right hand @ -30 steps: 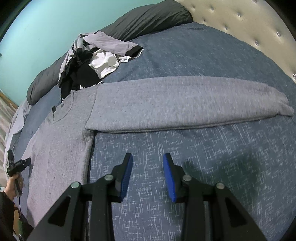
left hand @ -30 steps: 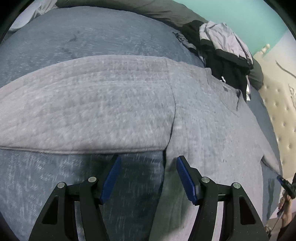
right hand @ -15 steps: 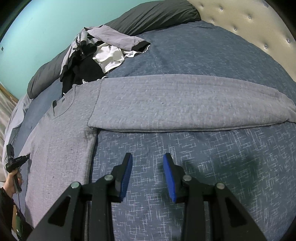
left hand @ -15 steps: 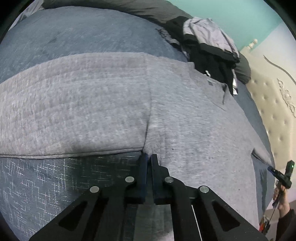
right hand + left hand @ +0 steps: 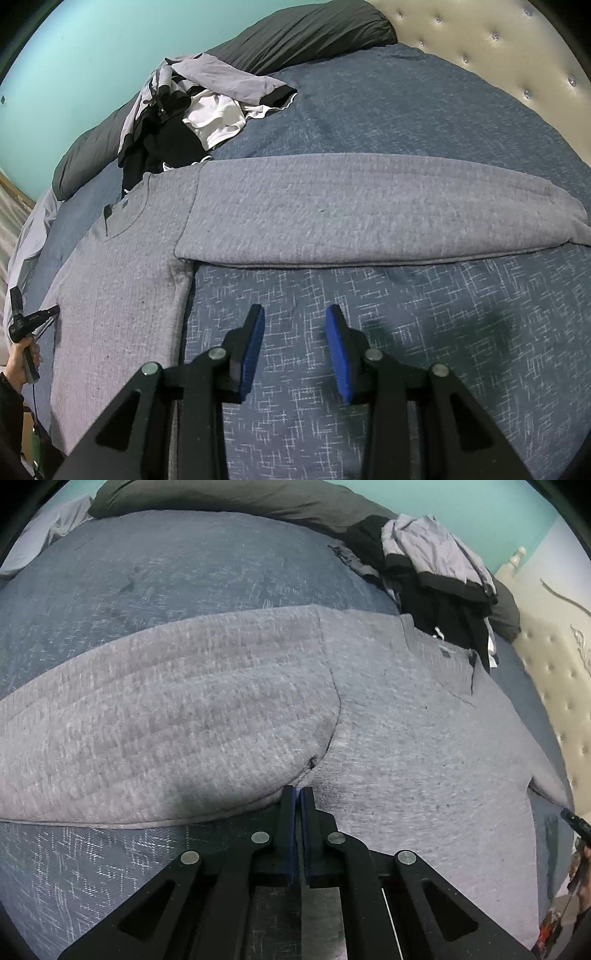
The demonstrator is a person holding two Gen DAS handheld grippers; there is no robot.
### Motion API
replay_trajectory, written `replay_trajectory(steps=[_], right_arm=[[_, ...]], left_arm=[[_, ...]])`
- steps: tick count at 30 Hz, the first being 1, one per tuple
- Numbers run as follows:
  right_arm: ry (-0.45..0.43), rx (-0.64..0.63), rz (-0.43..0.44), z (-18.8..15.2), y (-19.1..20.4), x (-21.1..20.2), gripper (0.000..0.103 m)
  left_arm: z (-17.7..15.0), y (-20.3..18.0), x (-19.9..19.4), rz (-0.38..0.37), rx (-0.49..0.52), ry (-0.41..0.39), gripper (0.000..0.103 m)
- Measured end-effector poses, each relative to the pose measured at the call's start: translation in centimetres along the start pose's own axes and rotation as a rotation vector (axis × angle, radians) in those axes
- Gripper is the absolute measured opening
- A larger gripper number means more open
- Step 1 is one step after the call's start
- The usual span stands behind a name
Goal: Fold clothes
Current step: 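Pinch the sweater at the sleeve seam with the left gripper and tug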
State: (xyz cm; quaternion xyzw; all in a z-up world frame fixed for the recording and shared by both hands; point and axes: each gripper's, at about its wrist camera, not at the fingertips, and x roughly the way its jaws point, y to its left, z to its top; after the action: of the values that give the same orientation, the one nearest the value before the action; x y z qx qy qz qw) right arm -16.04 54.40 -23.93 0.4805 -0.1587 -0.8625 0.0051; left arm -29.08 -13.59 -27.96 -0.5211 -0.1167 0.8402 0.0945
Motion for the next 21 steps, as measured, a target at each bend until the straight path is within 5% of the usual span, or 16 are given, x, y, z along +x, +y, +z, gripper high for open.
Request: replay_trajectory(steps=[5,10,17,21], right_arm=[[-0.004,-0.008,0.001,0.2,0.2,-0.3,0.035],[-0.014,0.000,0.005,0.6,0.2,-0.6,0.035],[-0.017,-0.004,0.004,1.2,0.6,-0.6,0.035],[-0.020,-0.030,0.001,1.6,1.4,-0.8,0.035]], left_arm=[[-0.3,0.2,-0.2,0.062,-0.001,0.014,0.005],[-1.2,1.7,-1.9,-0.010,-0.062,-0.010,0.005],[-2.8,-0.8,-1.8,-0.052,0.028,0.027,0.008],[-3.9,-1.2,-0.1,0.001,0.065,0.078,0.008]])
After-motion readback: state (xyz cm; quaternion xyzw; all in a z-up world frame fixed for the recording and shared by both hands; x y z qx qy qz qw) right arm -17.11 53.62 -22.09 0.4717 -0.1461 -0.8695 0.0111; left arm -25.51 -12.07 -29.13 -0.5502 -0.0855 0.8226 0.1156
